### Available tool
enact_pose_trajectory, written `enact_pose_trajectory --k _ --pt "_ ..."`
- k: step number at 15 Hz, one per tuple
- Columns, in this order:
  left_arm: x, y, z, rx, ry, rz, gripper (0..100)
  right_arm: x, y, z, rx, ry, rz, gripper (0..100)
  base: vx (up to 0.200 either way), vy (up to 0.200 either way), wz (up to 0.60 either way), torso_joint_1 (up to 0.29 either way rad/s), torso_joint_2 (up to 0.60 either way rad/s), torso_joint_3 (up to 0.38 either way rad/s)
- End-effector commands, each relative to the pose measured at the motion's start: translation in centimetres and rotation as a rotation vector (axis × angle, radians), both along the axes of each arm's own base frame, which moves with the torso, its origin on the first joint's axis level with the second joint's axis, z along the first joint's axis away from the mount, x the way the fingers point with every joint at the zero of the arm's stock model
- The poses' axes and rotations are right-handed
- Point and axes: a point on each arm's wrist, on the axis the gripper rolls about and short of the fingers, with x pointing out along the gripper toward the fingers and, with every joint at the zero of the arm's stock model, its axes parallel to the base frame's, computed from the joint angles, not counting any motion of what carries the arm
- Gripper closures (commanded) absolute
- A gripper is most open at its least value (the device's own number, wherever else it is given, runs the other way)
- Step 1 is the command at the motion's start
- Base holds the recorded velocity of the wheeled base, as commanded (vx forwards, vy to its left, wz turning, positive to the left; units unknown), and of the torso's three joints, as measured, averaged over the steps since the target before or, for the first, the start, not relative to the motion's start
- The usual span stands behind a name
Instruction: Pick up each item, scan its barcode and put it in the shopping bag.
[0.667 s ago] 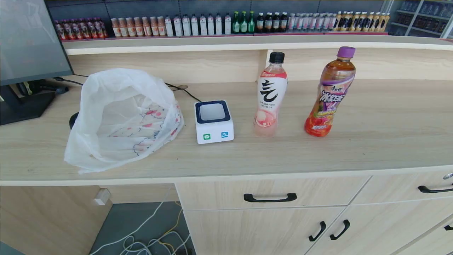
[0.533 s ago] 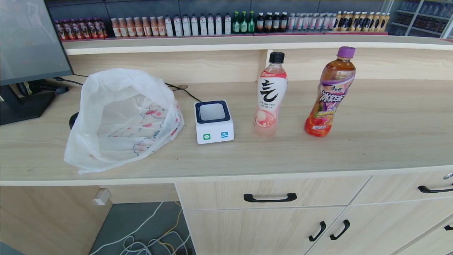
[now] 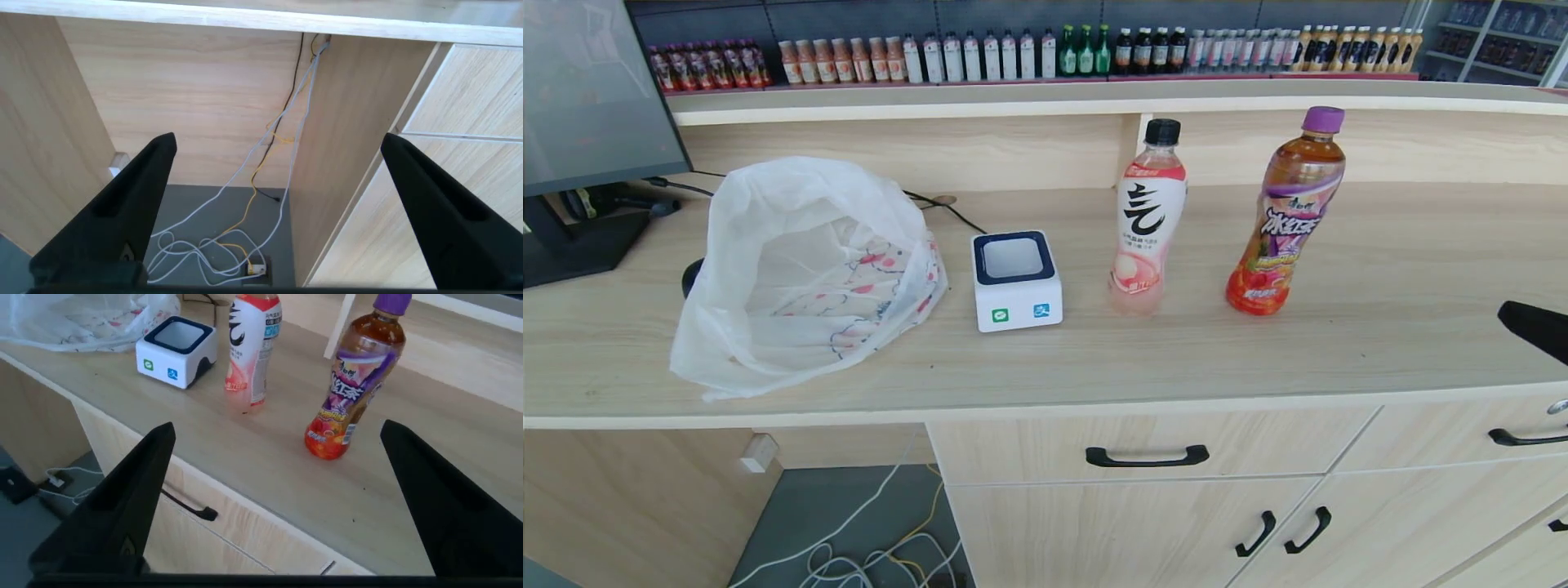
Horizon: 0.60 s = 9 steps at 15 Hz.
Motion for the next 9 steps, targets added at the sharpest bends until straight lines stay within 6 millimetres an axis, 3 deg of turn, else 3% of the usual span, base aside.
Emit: enact_pose_trajectory --k 1,9 --pt "0.0 0.0 0.0 0.000 -0.001 0.001 0 2.2 1.2 0.4 -0.026 0.033 0.035 0 0.000 0.000 0.00 0.000 0.00 0.000" --pt "0.0 0.0 0.0 0.000 -0.001 0.001 0 7.0 7.8 1.8 -0.017 -0.016 0.121 0 0.000 0.000 0.00 0.000 0.00 0.000"
